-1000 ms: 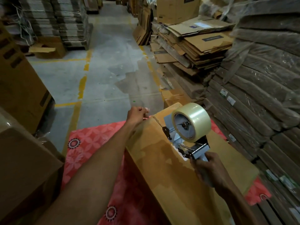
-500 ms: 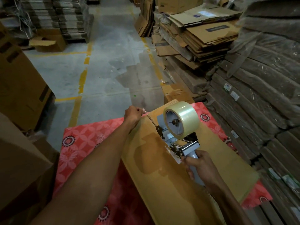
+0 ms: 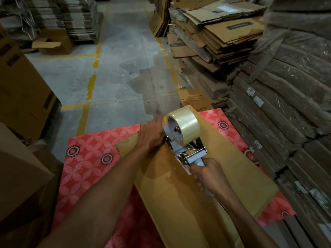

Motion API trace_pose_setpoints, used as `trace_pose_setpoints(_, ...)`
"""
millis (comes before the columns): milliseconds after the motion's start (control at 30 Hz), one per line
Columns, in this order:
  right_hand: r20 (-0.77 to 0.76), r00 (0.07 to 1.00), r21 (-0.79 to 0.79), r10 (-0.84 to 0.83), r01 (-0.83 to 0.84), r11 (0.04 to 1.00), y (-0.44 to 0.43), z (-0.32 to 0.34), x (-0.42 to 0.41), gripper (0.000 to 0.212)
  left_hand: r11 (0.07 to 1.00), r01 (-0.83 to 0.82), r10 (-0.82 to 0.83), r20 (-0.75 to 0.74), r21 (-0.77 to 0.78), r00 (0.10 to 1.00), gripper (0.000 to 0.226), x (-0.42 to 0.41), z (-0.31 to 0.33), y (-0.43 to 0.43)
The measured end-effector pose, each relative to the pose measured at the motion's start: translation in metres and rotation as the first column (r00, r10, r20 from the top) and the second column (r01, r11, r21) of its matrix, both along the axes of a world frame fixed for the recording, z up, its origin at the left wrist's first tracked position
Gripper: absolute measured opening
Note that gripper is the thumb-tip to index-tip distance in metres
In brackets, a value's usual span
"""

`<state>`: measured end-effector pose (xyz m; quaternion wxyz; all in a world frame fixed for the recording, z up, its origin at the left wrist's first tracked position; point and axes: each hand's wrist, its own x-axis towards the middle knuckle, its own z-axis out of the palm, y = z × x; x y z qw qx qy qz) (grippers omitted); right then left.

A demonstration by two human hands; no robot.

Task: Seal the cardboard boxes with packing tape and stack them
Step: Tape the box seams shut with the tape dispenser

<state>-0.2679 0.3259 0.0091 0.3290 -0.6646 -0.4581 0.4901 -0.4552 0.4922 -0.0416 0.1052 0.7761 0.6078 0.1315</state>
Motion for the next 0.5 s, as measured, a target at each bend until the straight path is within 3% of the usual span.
trace_pose_setpoints(100, 0.058, 0.998, 0.004, 0.037, -0.037, 0.999, 0.007, -0.002, -0.007, 0.024, 0.995, -0.026, 0.011, -0.153, -0.093, 0.988, 0.052, -0.003, 0.006, 0.01)
trace_pose_setpoints(200, 0.121, 0.991, 0.016, 0.055, -0.058, 0.998, 0.023, -0.003, -0.02, 0.023, 0.994, -0.066, 0.039, -0.277, -0.088, 0.96, 0.074, -0.009, 0.007, 0.031)
trace_pose_setpoints(300, 0.14, 0.988, -0.005, 0.063, -0.063, 0.998, 0.038, 0.001, -0.028, 0.021, 0.985, -0.089, 0.042, -0.294, -0.15, 0.955, 0.087, -0.016, 0.009, 0.049)
trace_pose_setpoints(400, 0.161, 0.983, -0.019, 0.086, -0.084, 0.996, 0.038, 0.008, -0.023, 0.021, 0.981, -0.097, 0.048, -0.276, -0.166, 0.96, 0.087, -0.016, 0.013, 0.05)
trace_pose_setpoints(500, 0.257, 0.958, -0.056, 0.13, -0.119, 0.991, -0.001, 0.005, -0.001, 0.022, 0.988, -0.083, 0.05, -0.234, -0.13, 0.971, 0.062, -0.012, 0.008, 0.047)
